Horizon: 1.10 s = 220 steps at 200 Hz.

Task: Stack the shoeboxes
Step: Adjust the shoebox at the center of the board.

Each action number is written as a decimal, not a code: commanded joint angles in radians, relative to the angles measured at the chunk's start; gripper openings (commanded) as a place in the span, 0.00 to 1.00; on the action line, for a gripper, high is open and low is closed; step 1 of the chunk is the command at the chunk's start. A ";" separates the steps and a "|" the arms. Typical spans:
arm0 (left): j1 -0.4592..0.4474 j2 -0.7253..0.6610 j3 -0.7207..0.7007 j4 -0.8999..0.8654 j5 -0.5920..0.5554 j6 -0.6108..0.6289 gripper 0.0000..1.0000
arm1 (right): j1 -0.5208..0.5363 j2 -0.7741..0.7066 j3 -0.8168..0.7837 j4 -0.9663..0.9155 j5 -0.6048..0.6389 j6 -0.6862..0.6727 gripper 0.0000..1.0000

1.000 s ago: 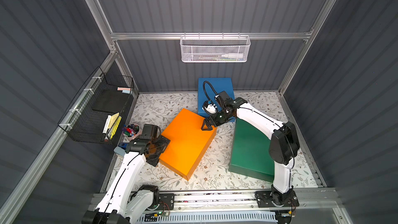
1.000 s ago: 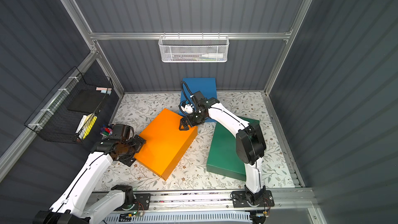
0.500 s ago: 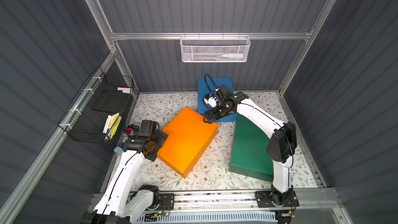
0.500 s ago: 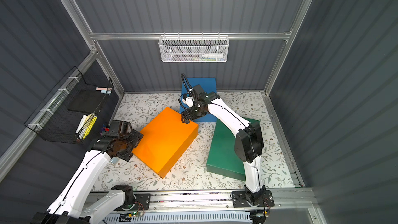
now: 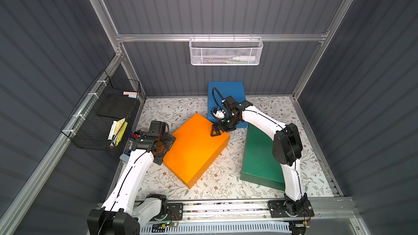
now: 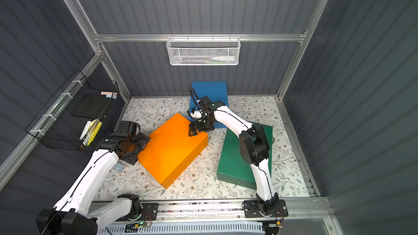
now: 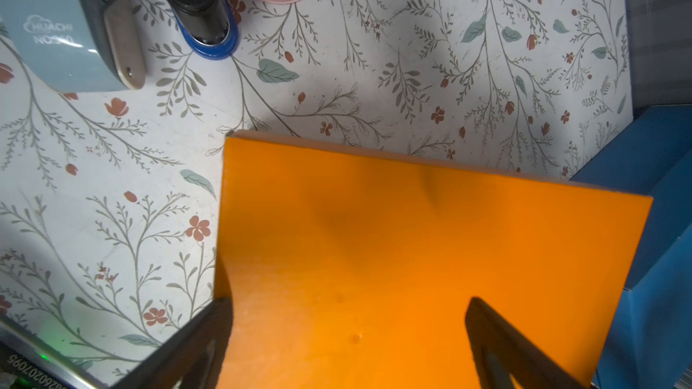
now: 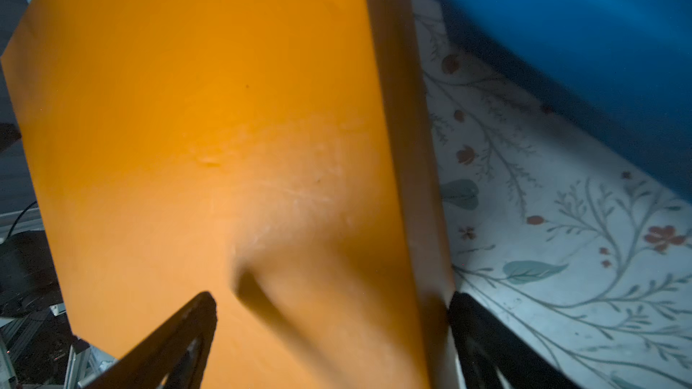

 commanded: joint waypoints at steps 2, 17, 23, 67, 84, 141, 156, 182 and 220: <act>0.002 0.029 0.057 -0.036 -0.072 0.048 1.00 | 0.038 -0.067 -0.059 0.002 -0.050 0.024 0.99; 0.002 0.056 0.092 -0.050 -0.112 0.065 1.00 | 0.054 -0.098 -0.103 0.002 -0.049 0.035 0.99; 0.003 0.065 0.106 -0.054 -0.127 0.074 1.00 | 0.060 -0.113 -0.118 0.001 -0.048 0.040 0.99; 0.032 0.139 0.241 -0.104 -0.187 0.169 1.00 | 0.100 -0.197 -0.253 0.008 -0.026 0.078 0.99; 0.059 0.138 0.269 -0.142 -0.204 0.201 1.00 | 0.096 -0.211 -0.259 0.018 0.025 0.071 0.99; 0.249 0.074 0.182 -0.122 -0.109 0.339 0.99 | 0.063 -0.151 -0.069 0.025 0.060 0.017 0.99; 0.272 0.083 0.145 -0.108 -0.065 0.350 1.00 | 0.054 -0.103 -0.008 0.026 0.034 0.015 0.99; 0.275 0.097 0.080 -0.079 -0.004 0.339 1.00 | 0.044 -0.006 0.108 0.006 0.000 0.024 0.99; 0.275 0.095 0.004 -0.016 0.057 0.321 1.00 | 0.043 0.064 0.150 -0.017 -0.023 0.024 0.99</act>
